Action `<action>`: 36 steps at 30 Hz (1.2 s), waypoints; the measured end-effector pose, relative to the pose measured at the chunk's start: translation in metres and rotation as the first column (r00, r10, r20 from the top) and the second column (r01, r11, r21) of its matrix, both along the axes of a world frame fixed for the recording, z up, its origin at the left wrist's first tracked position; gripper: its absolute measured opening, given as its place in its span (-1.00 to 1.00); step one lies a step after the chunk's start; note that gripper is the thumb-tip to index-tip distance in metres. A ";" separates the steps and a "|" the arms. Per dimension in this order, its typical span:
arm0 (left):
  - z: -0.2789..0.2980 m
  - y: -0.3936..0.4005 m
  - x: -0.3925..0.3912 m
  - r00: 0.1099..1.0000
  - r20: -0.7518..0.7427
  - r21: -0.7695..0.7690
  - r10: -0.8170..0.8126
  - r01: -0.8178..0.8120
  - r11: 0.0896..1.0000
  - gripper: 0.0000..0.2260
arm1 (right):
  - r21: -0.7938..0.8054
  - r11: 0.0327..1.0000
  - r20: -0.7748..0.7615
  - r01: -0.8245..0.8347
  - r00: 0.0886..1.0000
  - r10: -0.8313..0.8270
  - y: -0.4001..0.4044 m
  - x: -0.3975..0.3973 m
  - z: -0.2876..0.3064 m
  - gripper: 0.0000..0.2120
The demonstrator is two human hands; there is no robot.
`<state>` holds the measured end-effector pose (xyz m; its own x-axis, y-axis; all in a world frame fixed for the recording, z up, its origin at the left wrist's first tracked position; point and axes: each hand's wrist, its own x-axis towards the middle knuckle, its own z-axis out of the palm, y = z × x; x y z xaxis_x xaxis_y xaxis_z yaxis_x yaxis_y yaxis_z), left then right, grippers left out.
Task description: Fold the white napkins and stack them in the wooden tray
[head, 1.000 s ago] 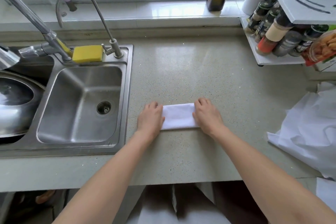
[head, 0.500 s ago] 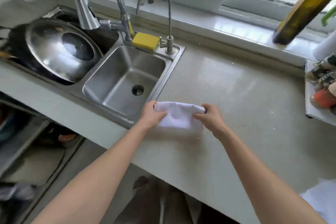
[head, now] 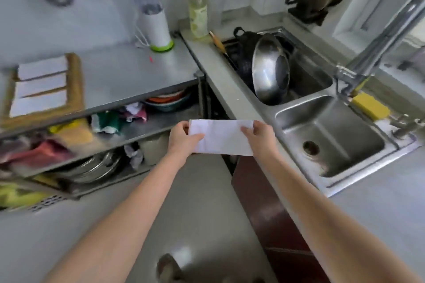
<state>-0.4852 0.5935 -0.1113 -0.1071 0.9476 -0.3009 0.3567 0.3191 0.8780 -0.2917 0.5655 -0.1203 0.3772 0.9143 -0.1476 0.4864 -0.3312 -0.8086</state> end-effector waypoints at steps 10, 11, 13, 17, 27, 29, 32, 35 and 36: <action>0.022 0.055 -0.319 0.903 0.038 0.102 0.429 -0.430 0.897 -0.71 | 0.022 0.924 0.029 -0.382 0.924 0.382 0.116 -0.315 0.013 -0.70; 0.022 0.062 -0.343 0.890 0.030 0.109 0.455 -0.456 0.884 -0.75 | 0.025 0.914 0.021 -0.404 0.915 0.404 0.128 -0.339 0.015 -0.67; 0.016 0.078 -0.386 0.877 -0.015 0.129 0.480 -0.474 0.871 -0.84 | 0.021 0.894 0.004 -0.447 0.894 0.447 0.153 -0.381 0.017 -0.64; 0.000 0.118 -0.448 0.885 -0.133 0.151 0.445 -0.426 0.892 -0.68 | -0.036 0.869 -0.001 -0.493 0.870 0.493 0.216 -0.445 0.009 -0.68; -0.004 0.262 -0.559 0.839 -0.133 0.117 0.528 -0.515 0.849 -0.64 | -0.156 0.878 -0.278 -0.452 0.873 0.400 0.388 -0.569 -0.008 -0.80; -0.006 0.283 -0.575 0.846 -0.130 0.093 0.517 -0.509 0.856 -0.62 | -0.140 0.882 -0.212 -0.451 0.883 0.418 0.411 -0.589 -0.010 -0.81; -0.015 0.315 -0.599 0.867 -0.127 0.060 0.482 -0.479 0.876 -0.55 | -0.074 0.878 -0.110 -0.473 0.879 0.464 0.442 -0.617 -0.011 -0.81; -0.024 0.354 -0.625 0.901 -0.173 0.059 0.398 -0.394 0.917 -0.53 | -0.031 0.881 -0.045 -0.472 0.881 0.471 0.470 -0.643 -0.013 -0.75; -0.026 0.366 -0.632 0.912 -0.195 0.059 0.360 -0.356 0.933 -0.53 | -0.025 0.888 -0.022 -0.459 0.888 0.459 0.478 -0.650 -0.015 -0.71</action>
<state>-1.1177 0.9597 -0.1374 -0.4960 0.8406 -0.2175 0.3904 0.4397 0.8089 -0.9418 1.0435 -0.1348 -0.0863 0.9801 -0.1787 0.5772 -0.0970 -0.8108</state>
